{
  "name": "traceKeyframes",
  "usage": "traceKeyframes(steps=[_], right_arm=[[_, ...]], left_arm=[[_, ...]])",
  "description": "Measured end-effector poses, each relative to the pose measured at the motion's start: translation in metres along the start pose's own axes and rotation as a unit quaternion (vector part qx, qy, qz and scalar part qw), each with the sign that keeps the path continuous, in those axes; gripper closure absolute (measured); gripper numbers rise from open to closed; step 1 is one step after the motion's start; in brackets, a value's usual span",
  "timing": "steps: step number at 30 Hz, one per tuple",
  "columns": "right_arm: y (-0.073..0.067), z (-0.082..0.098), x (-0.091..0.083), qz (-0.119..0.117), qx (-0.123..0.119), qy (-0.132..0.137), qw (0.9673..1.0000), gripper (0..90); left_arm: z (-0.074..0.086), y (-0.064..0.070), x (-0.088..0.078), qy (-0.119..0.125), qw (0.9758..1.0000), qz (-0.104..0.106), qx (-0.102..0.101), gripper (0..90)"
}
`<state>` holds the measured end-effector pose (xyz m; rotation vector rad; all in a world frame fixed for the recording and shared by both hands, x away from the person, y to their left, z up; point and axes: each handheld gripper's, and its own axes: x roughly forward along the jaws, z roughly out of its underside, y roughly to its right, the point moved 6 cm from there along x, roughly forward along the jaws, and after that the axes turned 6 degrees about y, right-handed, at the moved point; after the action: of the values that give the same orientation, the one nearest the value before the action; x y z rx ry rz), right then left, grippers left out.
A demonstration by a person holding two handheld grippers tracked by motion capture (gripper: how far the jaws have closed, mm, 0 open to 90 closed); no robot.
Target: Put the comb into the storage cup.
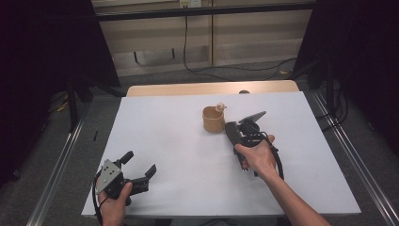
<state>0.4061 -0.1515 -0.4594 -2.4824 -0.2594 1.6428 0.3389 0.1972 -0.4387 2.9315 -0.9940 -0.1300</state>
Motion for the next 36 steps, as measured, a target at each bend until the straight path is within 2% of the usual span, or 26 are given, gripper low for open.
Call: traceKeyframes(steps=[3,5,8,11,14,15,20,21,24,30,31,36], right_arm=[[0.002,-0.001,-0.002,0.003,0.003,0.005,1.0000,73.0],[0.004,-0.004,-0.002,0.009,0.008,0.020,0.9997,73.0],[0.005,-0.006,-0.003,0.010,0.010,0.029,0.9995,73.0],[0.004,-0.009,-0.006,0.011,0.006,0.051,0.9986,72.9],[0.004,-0.009,-0.007,0.009,0.007,0.055,0.9984,72.9],[0.006,-0.010,-0.007,0.014,0.000,0.065,0.9978,72.9],[0.008,-0.011,-0.008,0.007,0.003,0.084,0.9965,72.9],[0.008,-0.012,-0.008,0.003,0.003,0.096,0.9954,72.9],[0.008,-0.013,-0.009,0.002,0.003,0.103,0.9947,72.9],[0.010,-0.016,-0.011,-0.017,0.002,0.133,0.9910,72.9],[0.011,-0.016,-0.011,-0.026,-0.004,0.144,0.9892,72.9],[0.011,-0.014,-0.013,-0.024,-0.013,0.159,0.9869,72.9]], left_arm=[[0.000,0.000,0.000,0.000,1.0000,0.000,0.000,3.1],[0.000,0.000,0.000,0.000,1.0000,0.000,0.000,3.1],[0.000,0.000,0.000,0.000,1.0000,0.001,0.000,3.1],[0.000,0.000,0.000,0.000,1.0000,0.000,0.000,3.1],[0.000,0.000,0.000,0.000,1.0000,0.000,0.000,3.1],[0.000,0.000,0.000,0.000,1.0000,0.000,0.000,3.1],[0.000,-0.001,0.000,0.000,1.0000,0.001,0.001,3.1],[0.000,0.000,0.000,0.000,1.0000,0.001,0.001,3.1],[0.000,0.000,0.000,0.000,1.0000,0.001,0.002,3.1],[0.000,-0.001,0.000,0.001,1.0000,0.000,-0.001,3.1],[0.000,0.000,0.000,0.002,1.0000,0.000,-0.001,3.1],[0.000,0.000,0.000,0.002,1.0000,0.000,-0.001,3.1]])
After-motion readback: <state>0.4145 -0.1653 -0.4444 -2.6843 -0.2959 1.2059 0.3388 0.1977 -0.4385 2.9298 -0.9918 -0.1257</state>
